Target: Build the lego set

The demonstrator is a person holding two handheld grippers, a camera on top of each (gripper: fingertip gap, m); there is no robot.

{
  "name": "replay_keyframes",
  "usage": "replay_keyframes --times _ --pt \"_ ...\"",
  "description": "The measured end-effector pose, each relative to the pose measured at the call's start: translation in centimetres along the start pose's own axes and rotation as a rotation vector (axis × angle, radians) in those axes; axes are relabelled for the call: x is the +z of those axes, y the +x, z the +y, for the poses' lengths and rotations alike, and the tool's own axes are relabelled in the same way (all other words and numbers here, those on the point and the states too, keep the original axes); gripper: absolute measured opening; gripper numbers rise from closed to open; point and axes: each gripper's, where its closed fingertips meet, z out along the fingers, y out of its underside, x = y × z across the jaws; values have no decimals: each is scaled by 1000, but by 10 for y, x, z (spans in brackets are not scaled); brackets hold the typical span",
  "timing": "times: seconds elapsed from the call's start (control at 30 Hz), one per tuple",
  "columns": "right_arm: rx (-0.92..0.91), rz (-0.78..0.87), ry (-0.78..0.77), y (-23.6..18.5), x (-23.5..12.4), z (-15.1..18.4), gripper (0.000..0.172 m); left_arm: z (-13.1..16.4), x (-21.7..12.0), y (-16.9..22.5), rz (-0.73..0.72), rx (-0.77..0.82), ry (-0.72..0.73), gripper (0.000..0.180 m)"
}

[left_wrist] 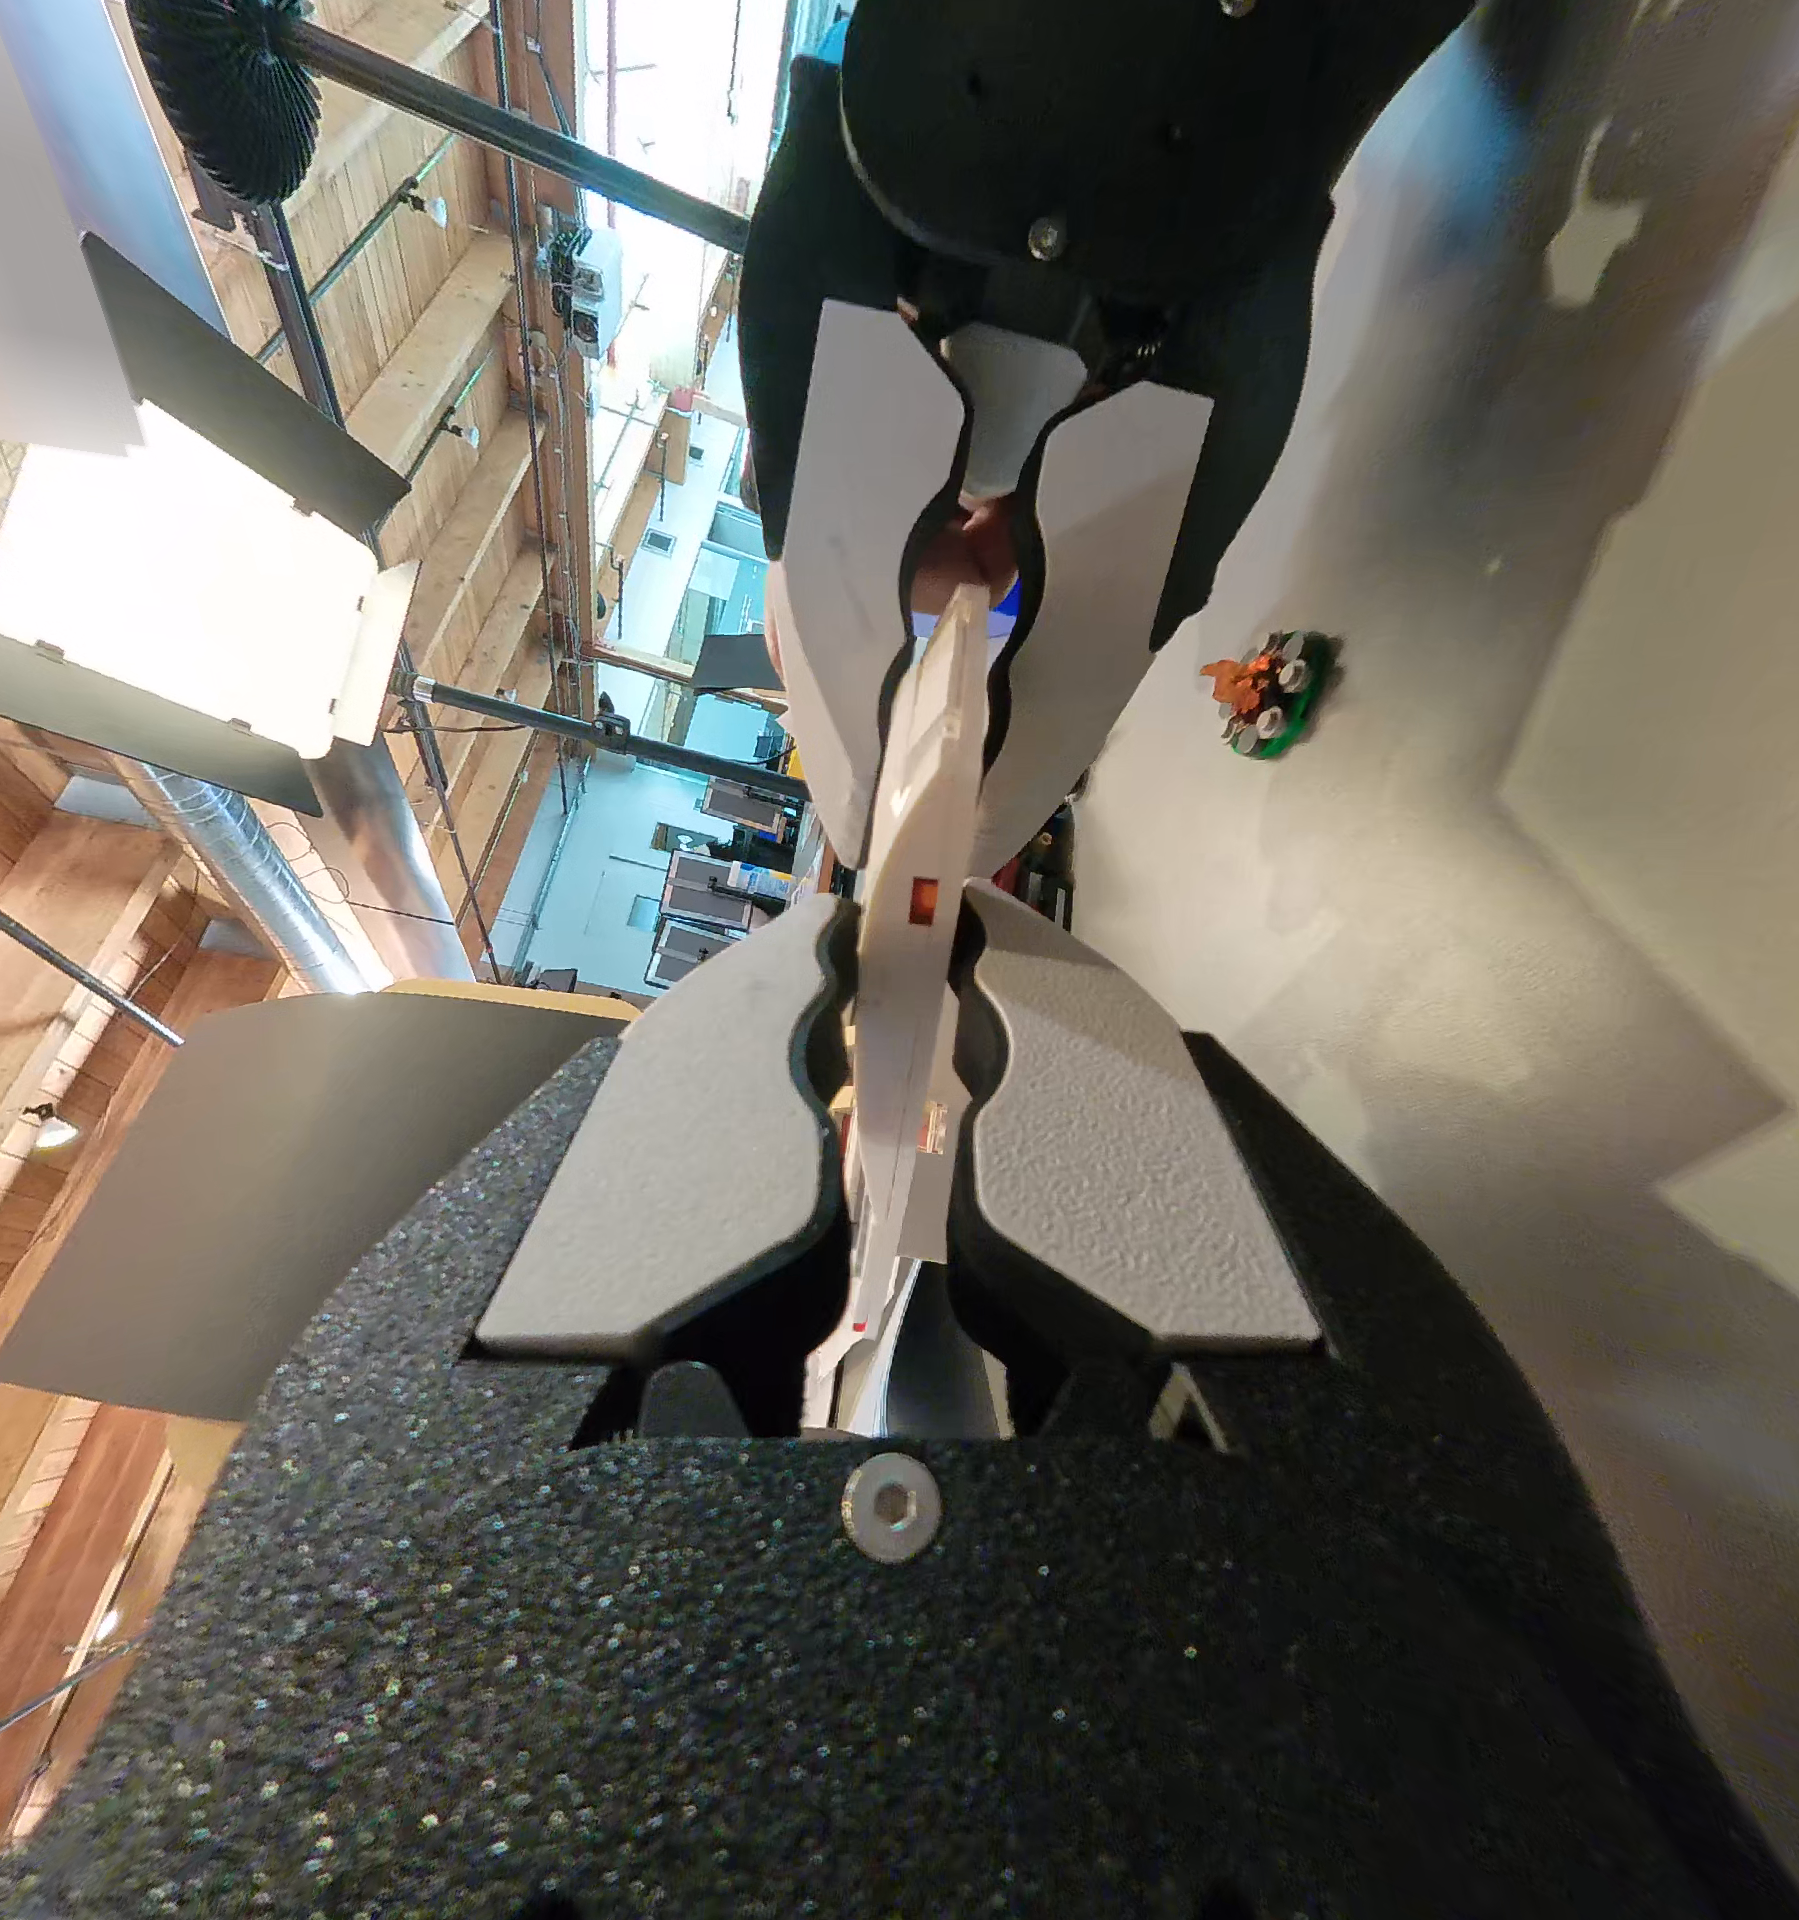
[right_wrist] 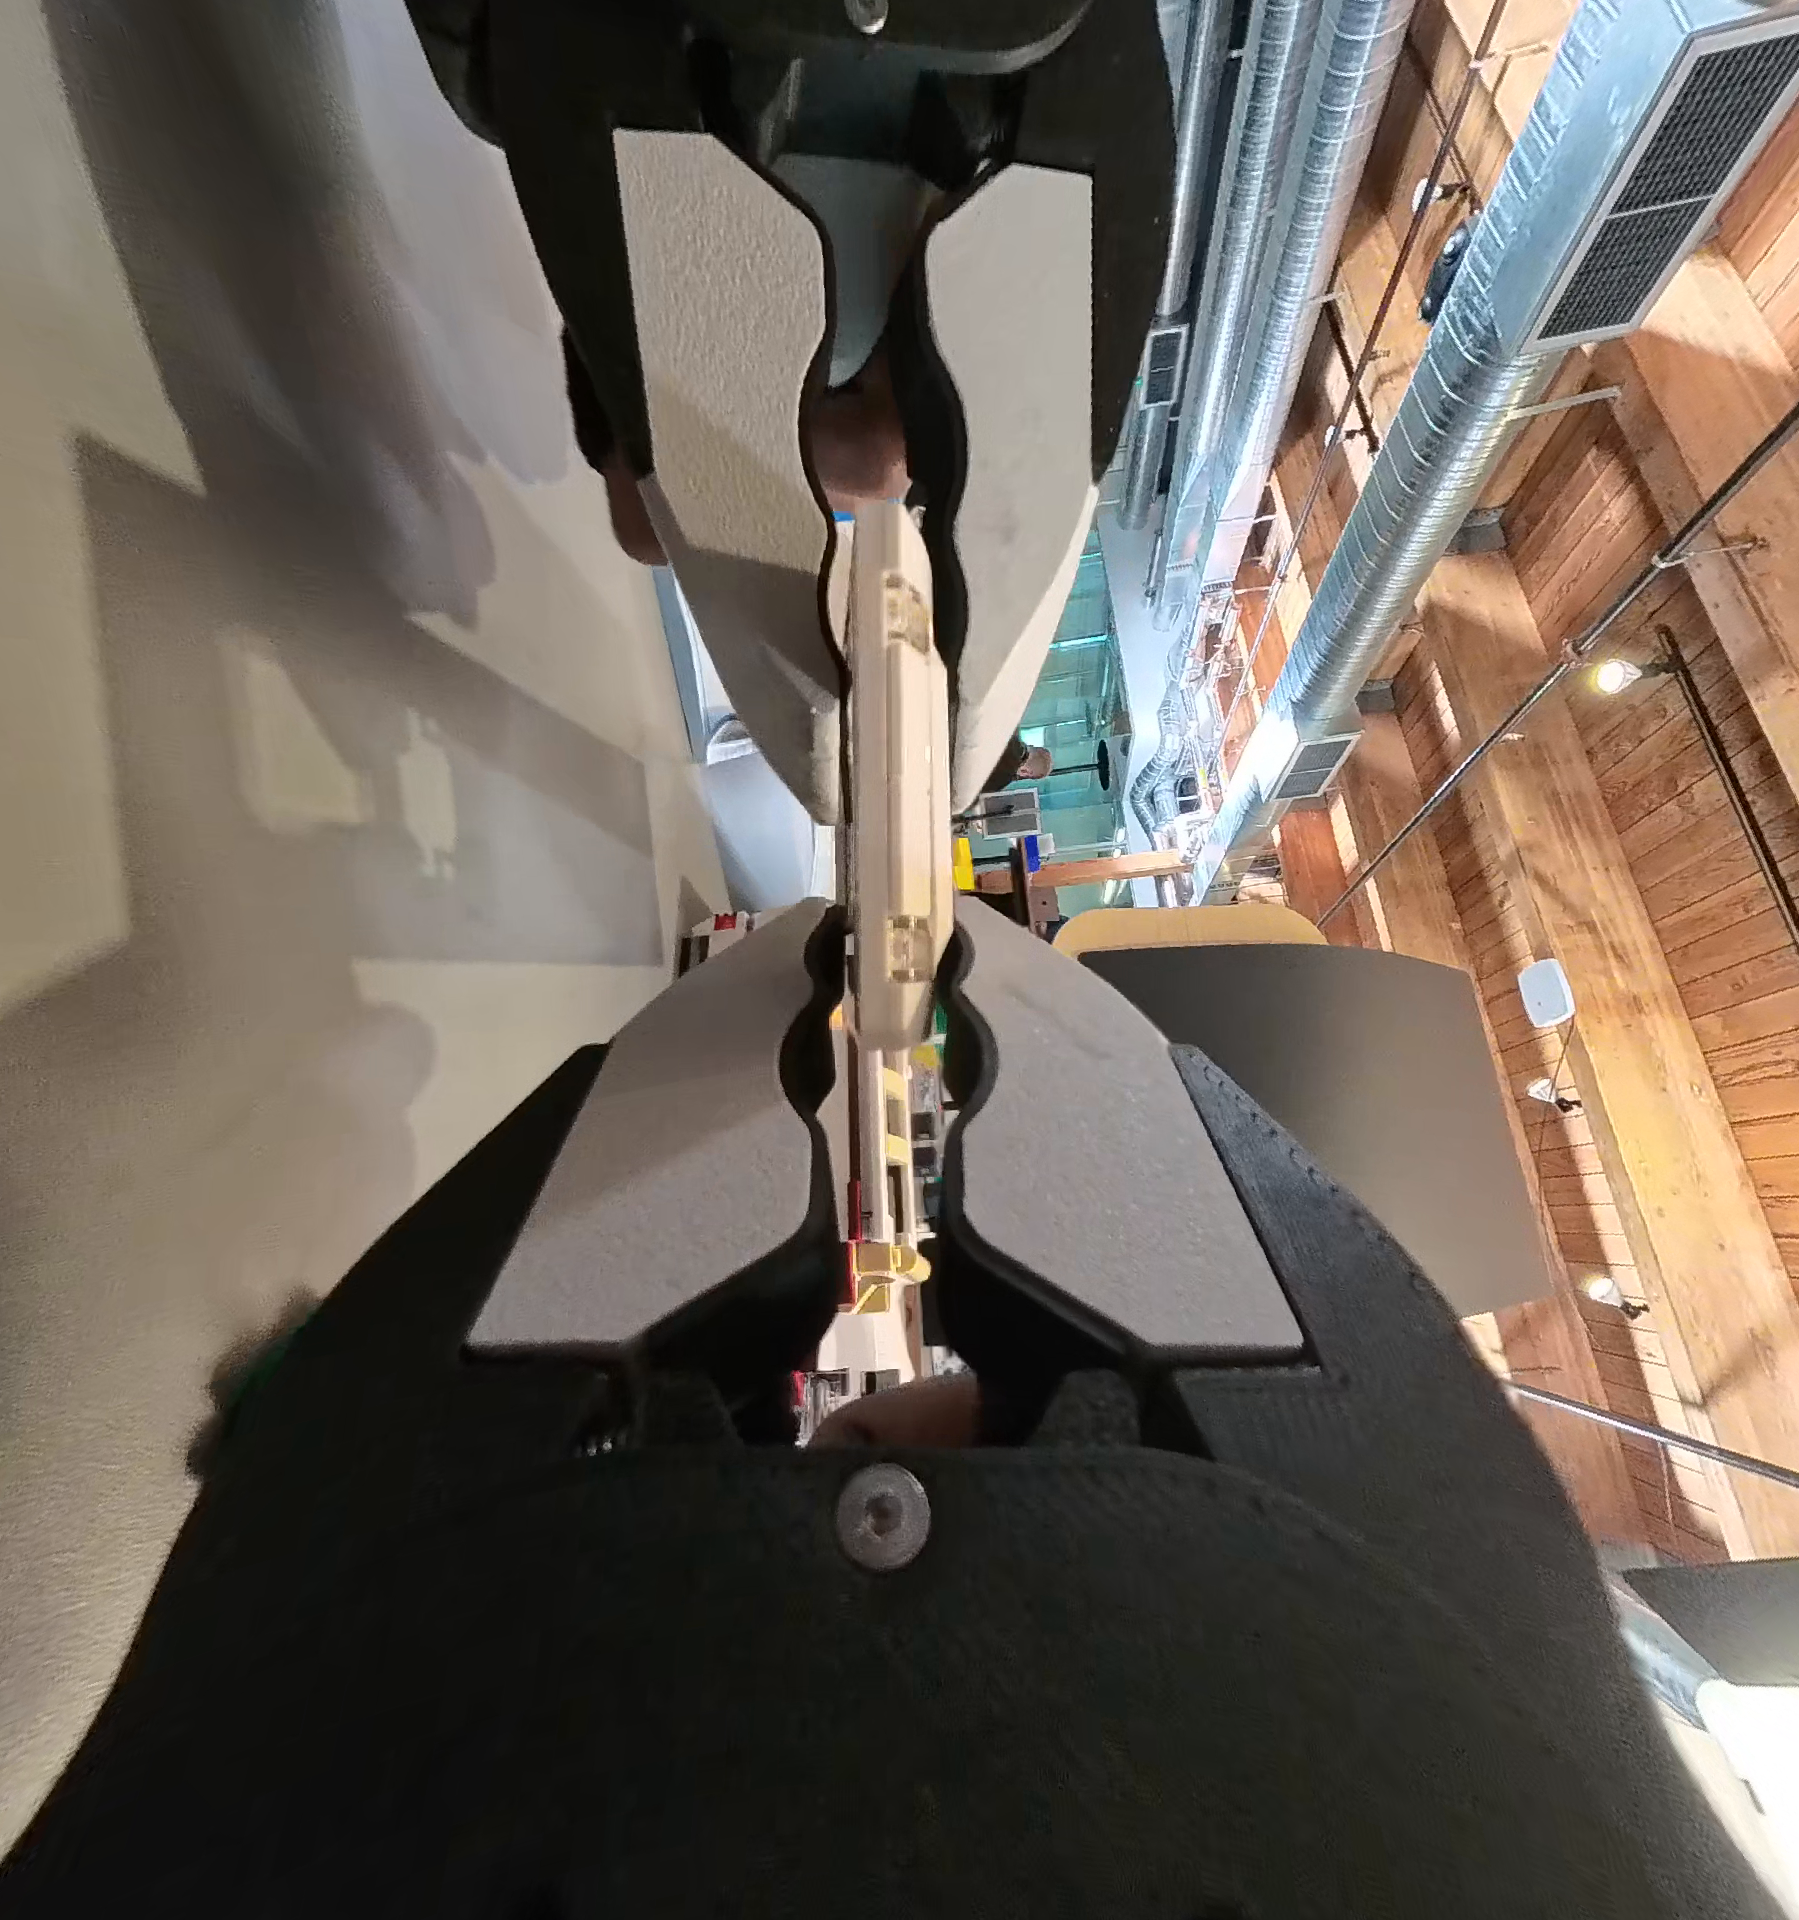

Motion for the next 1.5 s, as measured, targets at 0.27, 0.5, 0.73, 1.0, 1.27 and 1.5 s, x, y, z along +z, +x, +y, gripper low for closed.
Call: replay_keyframes --times 0.27,0.5,0.73,1.0,1.27,1.5 --pt "2 -18 -5 1 -2 -2 15 -2 -1 -1 -5 13 0 16" --pt "1 -28 -7 1 -3 -3 15 -2 -1 -1 1 8 0 16" --pt "52 47 -34 10 0 4 20 8 2 -7 -38 -44 -47 16" --pt "86 -55 55 1 -11 -3 35 11 0 -7 -52 6 -53 15" --pt "55 -54 125 4 -19 -20 14 3 -4 -6 -68 133 -35 15" --pt "35 -55 127 8 -20 -21 14 -1 -5 -8 -77 141 -35 15"
